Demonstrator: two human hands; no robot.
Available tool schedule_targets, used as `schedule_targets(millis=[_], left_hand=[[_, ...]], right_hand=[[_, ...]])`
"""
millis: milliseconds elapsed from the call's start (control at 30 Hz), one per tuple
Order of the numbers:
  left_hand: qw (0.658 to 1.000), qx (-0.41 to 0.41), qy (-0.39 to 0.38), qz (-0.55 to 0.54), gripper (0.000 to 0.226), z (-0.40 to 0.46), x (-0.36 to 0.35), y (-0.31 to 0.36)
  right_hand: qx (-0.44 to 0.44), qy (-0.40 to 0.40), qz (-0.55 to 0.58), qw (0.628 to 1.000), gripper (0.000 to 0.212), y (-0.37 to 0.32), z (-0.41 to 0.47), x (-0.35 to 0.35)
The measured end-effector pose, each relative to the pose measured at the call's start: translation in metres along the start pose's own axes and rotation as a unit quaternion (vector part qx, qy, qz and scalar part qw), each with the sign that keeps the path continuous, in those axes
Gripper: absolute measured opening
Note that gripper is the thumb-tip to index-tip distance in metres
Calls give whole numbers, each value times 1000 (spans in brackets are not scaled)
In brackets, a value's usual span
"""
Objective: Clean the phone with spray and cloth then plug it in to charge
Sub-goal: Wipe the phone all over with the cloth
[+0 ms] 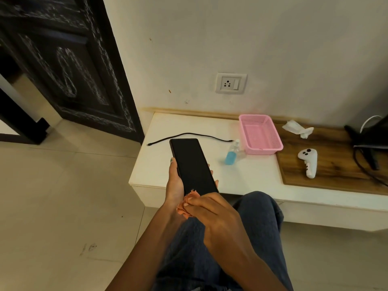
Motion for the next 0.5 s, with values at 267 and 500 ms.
schedule_targets(millis=[267, 500], left_hand=[[998, 2, -32, -47, 72, 2, -10, 3], [998, 3, -57, -36, 69, 3, -9, 7]], right_hand=[[2, 23, -7, 1000, 25, 28, -11, 5], [-13, 39, -16, 999, 19, 54, -16, 3]])
Point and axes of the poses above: each hand's wrist, its own z-axis towards the middle knuckle, its own x-axis out of the back of the hand, y = z × x, the point moved 8 cm from there along z, towards the middle knuckle, and after that the axes turned 12 degrees about -y, right-handed, at the moved point
